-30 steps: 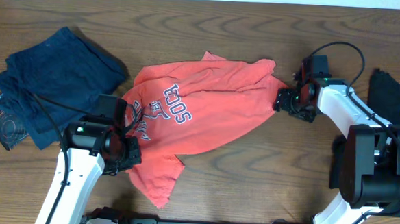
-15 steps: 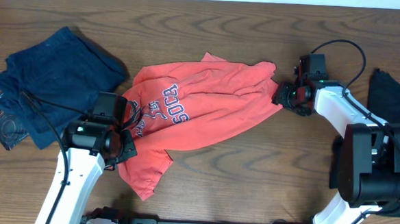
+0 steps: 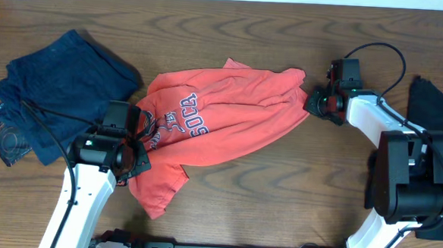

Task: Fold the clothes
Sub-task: 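Lift the red t-shirt with both grippers and swing it up and over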

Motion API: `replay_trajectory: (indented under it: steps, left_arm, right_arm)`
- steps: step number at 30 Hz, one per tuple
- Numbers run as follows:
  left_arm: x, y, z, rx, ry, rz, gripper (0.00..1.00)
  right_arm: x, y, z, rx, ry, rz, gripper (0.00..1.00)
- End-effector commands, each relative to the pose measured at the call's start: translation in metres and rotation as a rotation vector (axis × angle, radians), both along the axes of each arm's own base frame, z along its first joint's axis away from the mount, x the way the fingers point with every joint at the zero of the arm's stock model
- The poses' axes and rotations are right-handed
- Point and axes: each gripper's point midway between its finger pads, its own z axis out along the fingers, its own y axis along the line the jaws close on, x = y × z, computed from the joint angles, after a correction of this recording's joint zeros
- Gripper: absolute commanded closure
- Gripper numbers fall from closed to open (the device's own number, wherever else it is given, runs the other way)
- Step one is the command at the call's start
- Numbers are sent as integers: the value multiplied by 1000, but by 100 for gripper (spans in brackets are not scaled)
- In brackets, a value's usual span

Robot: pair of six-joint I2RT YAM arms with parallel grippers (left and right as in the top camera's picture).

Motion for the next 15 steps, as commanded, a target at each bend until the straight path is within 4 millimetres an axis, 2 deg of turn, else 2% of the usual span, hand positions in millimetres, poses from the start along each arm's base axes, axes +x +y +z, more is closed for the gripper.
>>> replay_trajectory:
  steps: [1,4,6,9,11,14,15]
  left_arm:
    - [12,-1,7,-10,-47,-4,94]
    - [33,-19,24,-90,-124,-100,94]
    - [50,-32,48,-141,-201,-185,94]
    - [72,-47,99,-186,-338,-290,94]
    - [83,-49,140,-184,-436,-299,94]
    - [91,-51,200,-196,-578,-312,94]
    - [92,-52,221,-206,-629,-319,94]
  right_arm:
    - [-6,-13,18,-13,-9,32,99]
    - [-1,-38,72,-42,-102,26,99]
    - [0,-60,126,-61,-197,-5,99]
    - [-6,-86,212,-97,-354,-53,99]
    - [-18,-100,265,-138,-457,-65,99]
    - [-42,-114,332,-207,-584,-70,99]
    - [-50,-117,348,-224,-614,-73,99]
